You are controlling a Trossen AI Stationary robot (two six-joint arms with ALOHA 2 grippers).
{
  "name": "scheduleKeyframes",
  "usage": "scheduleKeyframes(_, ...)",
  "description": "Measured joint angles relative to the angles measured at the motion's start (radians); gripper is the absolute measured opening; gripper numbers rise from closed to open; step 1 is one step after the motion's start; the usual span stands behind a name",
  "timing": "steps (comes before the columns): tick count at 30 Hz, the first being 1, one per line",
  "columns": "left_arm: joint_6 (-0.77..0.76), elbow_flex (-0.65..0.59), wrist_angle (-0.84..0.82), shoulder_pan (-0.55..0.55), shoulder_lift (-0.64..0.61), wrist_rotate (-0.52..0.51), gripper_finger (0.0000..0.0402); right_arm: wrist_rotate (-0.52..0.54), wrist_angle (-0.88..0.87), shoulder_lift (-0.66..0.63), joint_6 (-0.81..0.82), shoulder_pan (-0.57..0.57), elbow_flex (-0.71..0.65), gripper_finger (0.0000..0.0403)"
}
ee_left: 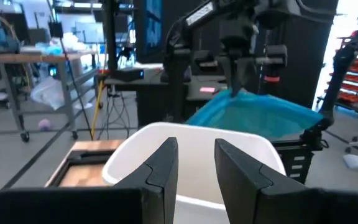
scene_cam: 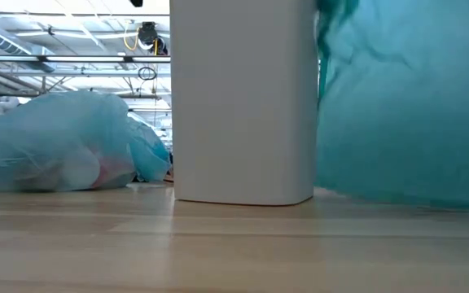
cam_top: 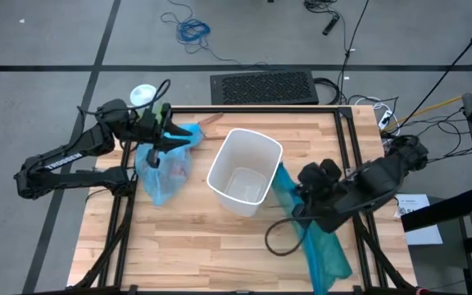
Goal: Place trash/remove bag and relplace
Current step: Insert the plastic bag in the white trash bin
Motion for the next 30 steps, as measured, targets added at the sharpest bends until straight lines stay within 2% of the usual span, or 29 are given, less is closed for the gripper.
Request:
scheduleKeyframes(7, 0.0, 0.0, 0.016, -0.011, -0.001, 0.003, 0.0102, 0.163, 0.001, 0.0, -0.146, 0.023, 0.205, 0.0)
scheduleKeyframes(12, 0.001, 0.0, 0.017, -0.011, 0.0, 0.003, 0.0102, 0.248, 0.059, -0.001, -0.307, 0.022, 0.341, 0.0)
scheduleKeyframes(19, 0.002, 0.0, 0.016, -0.011, 0.001, -0.018, 0.0102, 0.316, 0.462, -0.086, -0.71, 0.021, 0.341, 0.0)
scheduleKeyframes(30, 0.067, 0.0, 0.012, -0.011, 0.027, -0.032, 0.0102, 0.313, 1.111, -0.12, -1.421, 0.021, 0.341, 0.0)
